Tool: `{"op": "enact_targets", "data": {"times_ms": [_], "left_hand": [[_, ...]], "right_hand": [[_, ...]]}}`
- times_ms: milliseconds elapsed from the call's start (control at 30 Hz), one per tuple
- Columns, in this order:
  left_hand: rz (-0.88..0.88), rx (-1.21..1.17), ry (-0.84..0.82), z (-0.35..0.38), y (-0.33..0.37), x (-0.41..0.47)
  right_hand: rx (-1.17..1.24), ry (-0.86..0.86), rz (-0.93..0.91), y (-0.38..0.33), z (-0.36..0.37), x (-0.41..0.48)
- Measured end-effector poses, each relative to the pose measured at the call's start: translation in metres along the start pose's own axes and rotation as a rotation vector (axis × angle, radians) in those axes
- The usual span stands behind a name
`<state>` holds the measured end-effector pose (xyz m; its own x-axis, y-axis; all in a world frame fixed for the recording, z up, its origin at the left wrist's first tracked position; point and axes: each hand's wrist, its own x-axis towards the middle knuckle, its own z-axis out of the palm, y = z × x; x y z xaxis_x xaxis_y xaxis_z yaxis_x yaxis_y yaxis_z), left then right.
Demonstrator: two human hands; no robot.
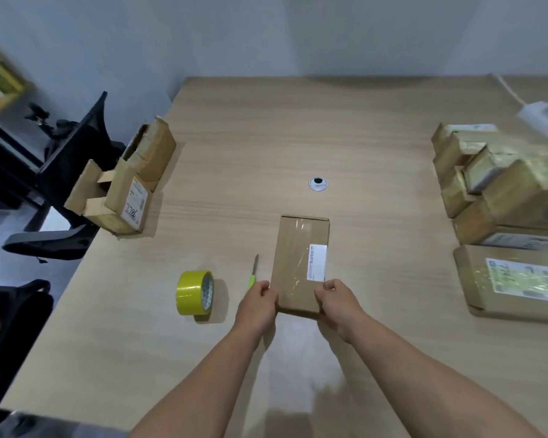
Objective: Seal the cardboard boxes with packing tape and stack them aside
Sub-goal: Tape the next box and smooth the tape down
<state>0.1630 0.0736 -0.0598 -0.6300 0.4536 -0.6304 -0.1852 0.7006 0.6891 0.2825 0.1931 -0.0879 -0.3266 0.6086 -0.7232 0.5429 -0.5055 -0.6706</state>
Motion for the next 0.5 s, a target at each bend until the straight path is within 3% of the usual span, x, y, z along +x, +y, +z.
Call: {"op": "enact_targets", "data": {"times_ms": [167, 367, 500], "left_hand": [[-0.025, 0.075, -0.002, 0.013, -0.008, -0.006], [0.076, -0.397, 0.138, 0.011, 0.016, 0.000], [0.097, -0.491, 0.148, 0.015, 0.032, 0.000]], "right_hand": [[-0.156, -0.132, -0.010, 0.015, -0.024, -0.007], [-0.380, -0.330, -0.065, 0.021, -0.051, -0.012], [-0.495, -0.399, -0.062, 0.024, -0.062, -0.013]]}}
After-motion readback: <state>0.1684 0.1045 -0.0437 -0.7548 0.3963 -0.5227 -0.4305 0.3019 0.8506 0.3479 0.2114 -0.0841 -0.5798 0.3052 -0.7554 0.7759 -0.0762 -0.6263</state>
